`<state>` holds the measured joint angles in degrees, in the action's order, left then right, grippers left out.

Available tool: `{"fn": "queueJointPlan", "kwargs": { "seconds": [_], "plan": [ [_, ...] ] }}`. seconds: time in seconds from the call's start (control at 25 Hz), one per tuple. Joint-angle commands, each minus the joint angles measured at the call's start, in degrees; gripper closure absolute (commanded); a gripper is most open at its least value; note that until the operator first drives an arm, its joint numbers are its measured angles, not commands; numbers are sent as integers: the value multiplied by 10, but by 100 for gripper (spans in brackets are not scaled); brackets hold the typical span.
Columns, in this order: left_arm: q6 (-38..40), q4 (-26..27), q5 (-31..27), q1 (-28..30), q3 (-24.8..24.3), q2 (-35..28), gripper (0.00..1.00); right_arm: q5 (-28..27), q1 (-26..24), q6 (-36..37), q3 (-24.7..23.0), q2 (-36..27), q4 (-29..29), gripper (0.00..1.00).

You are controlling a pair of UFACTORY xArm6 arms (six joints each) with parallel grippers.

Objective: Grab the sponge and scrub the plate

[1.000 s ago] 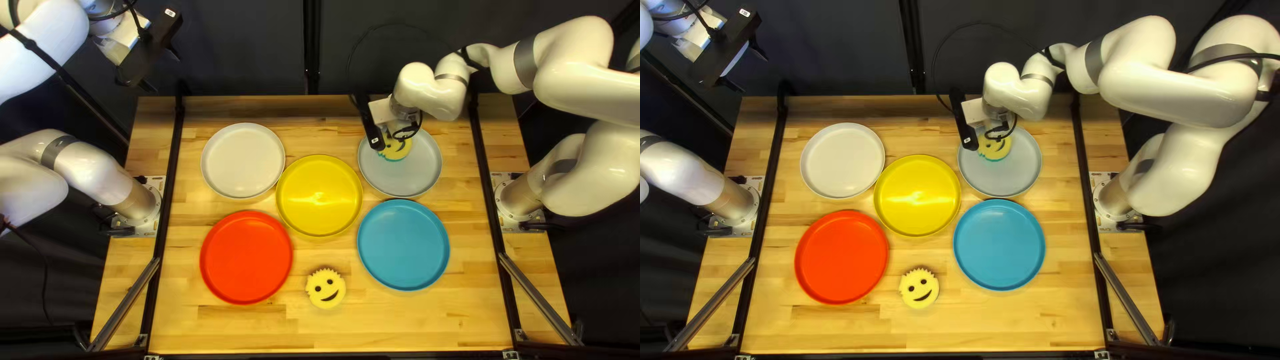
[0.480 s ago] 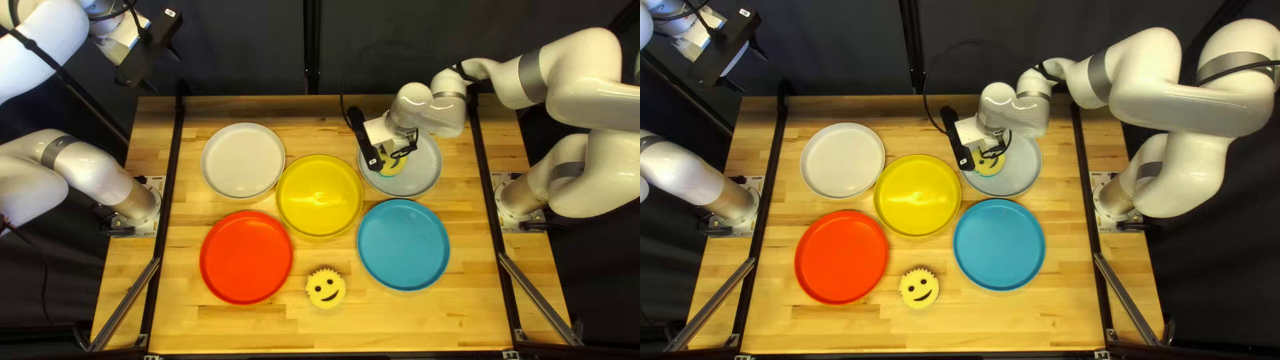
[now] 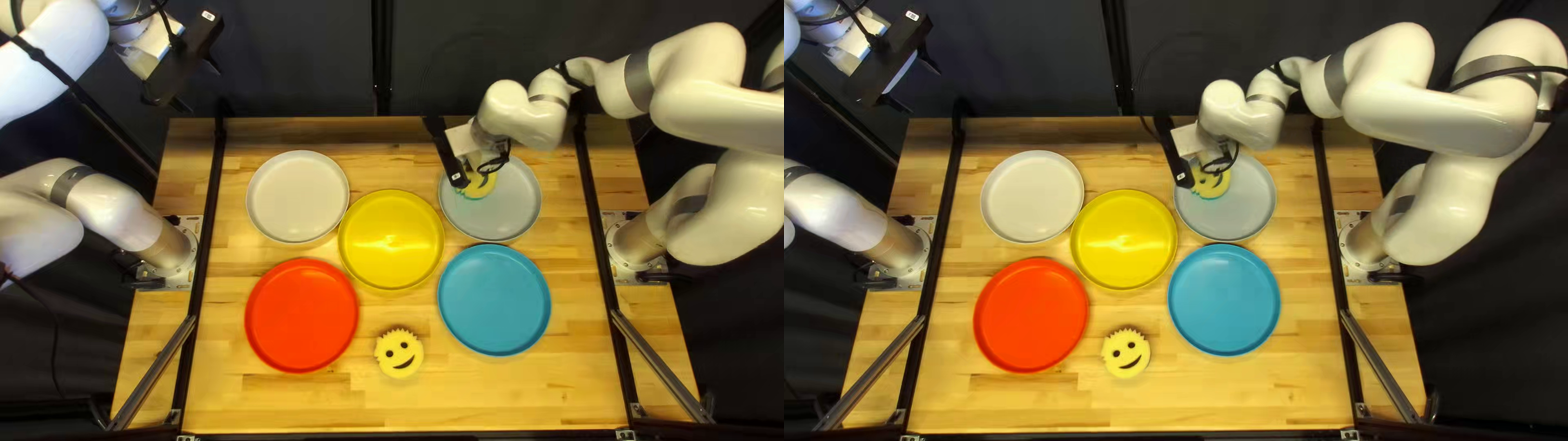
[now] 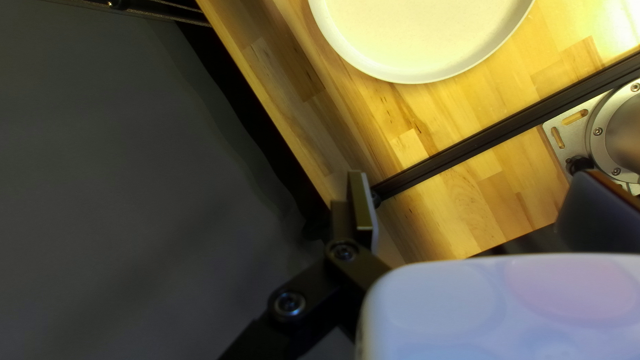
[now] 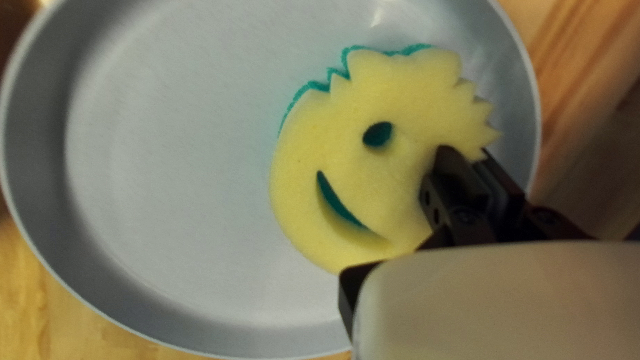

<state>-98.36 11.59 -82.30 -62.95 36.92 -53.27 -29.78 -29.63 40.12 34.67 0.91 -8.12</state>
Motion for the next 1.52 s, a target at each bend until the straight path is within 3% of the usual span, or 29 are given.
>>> {"fn": "queueJointPlan", "kwargs": {
  "seconds": [0.04,0.4,0.8,1.0,1.2,1.52],
  "plan": [
    [0,0,0,0,0,0,0,6,4,-7,-13,-10,-1,100],
    [0,0,0,0,0,0,0,24,71,-80,-37,-13,-35,100],
    [0,0,0,0,0,0,0,13,129,-138,-86,-76,-60,100],
    [0,0,0,0,0,0,0,17,95,-116,-94,-83,-65,100],
    [0,0,0,0,0,0,0,46,28,-60,-100,-71,-74,100],
    [0,0,0,0,0,0,0,28,-15,-13,-64,-54,-48,100]
  ]
}}
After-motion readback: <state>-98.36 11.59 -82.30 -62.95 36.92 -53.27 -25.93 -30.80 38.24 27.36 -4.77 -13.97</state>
